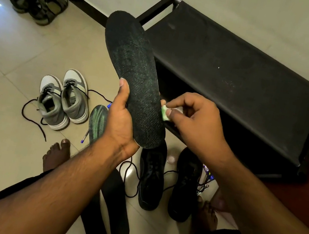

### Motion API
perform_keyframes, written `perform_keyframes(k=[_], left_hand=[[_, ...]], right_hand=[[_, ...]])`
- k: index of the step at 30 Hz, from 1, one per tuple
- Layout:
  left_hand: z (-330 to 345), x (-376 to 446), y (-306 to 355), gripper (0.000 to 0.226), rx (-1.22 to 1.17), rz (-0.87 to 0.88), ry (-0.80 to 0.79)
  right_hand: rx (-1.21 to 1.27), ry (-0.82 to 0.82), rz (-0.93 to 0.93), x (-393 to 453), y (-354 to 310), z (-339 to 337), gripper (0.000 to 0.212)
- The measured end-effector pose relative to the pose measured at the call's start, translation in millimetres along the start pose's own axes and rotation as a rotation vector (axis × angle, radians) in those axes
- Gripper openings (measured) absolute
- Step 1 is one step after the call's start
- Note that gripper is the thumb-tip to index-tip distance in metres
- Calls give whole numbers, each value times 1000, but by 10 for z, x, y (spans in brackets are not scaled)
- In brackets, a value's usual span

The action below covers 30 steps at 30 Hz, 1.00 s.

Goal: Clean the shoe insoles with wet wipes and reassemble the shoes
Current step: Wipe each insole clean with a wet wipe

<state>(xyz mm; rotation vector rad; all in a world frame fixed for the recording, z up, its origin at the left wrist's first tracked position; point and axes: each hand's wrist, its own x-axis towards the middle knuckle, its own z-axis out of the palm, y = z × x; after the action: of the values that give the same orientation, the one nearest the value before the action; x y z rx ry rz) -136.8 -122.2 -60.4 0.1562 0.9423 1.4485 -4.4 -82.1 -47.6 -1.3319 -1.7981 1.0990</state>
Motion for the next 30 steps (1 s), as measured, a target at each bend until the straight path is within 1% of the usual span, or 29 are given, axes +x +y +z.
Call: perform_keyframes(k=[2,4,6,7,10,12,14,15,16,18,19,20,23,27,30], left_hand=[[8,-20,6,75,-15,-18,-20],[28,-49,-10,75,-15,-44,-40],[25,-59,-43,76,-4,-73,-58],[25,-60,-59,75,6,-80,-60],[-4,-36,-59,68,28,-59,-26],[-50,13,-28,65,44,0,0],[-89,65,23,65,62,53,24],[-103,88,51,65,69,70,30],[-113,103,77,66,69,81,34],[-115,112,96,68,68,77,37],[-106,103,91,69,76,71,29],[-94,89,76,70,85,62,22],[-80,52,46,74,79,34,0],[-129,62,218,93,39,-46,-176],[-192,92,336,106,40,-106,-234]], right_hand=[[77,-76,-57,-56,-86,32,18],[16,-125,-186,-141,-128,113,15],[-44,-114,-283,-174,-106,185,13],[-60,-100,-280,-159,-74,191,13],[-140,-48,-170,-81,24,118,12],[-220,-20,-81,-29,77,51,13],[-198,2,18,17,79,8,18],[-96,-14,88,36,62,-15,19],[67,-57,167,51,32,-36,18],[400,-195,335,39,-32,-50,14],[489,-268,398,22,-50,-45,13],[515,-327,441,4,-60,-31,13],[477,-407,481,-10,-63,-29,14],[419,-515,467,21,-72,-102,15],[363,-627,436,-2,-83,-121,14]])
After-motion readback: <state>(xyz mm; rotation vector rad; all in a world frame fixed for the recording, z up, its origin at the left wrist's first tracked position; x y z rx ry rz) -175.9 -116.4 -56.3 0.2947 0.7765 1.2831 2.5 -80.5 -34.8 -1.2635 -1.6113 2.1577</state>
